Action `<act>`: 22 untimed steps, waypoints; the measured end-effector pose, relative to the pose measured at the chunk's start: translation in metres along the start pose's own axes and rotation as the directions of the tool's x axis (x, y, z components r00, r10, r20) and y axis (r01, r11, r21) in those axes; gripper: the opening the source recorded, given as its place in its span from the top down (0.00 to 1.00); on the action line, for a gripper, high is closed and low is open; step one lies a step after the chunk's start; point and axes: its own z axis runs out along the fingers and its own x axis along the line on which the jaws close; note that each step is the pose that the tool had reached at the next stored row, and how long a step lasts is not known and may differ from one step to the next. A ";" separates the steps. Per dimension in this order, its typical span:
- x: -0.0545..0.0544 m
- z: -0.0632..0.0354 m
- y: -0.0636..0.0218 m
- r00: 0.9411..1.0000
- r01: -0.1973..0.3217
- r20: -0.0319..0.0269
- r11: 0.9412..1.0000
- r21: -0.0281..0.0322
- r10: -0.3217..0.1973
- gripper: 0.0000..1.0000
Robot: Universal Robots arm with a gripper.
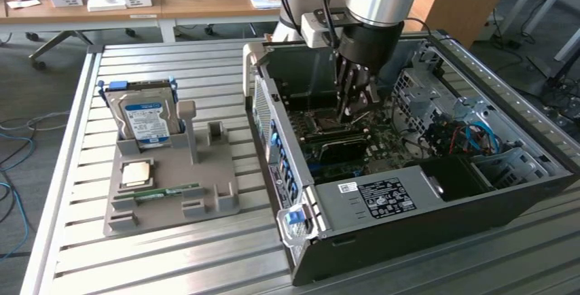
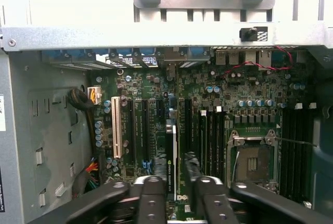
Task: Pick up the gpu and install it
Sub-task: 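Press down on the gpu until it lock into place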
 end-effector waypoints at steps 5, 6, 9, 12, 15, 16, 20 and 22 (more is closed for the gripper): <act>0.000 0.0000 0.0000 1.000 0.000 0.000 1.000 0.000 0.000 0.89; 0.000 0.0000 0.0000 1.000 0.000 0.000 1.000 0.000 0.000 0.89; 0.000 0.0000 0.0000 1.000 0.000 0.000 1.000 0.000 0.000 0.89; 0.000 0.0000 -0.0002 1.000 0.000 0.000 1.000 0.000 0.000 0.89; 0.000 0.0005 -0.0027 1.000 0.000 0.000 1.000 -0.004 0.000 0.89; 0.000 0.0011 -0.0036 1.000 0.000 0.000 1.000 -0.006 0.000 0.89; -0.001 0.0072 -0.0047 1.000 0.000 0.001 1.000 -0.009 0.000 0.89; -0.001 0.0111 -0.0048 1.000 0.000 0.002 1.000 -0.009 0.000 0.89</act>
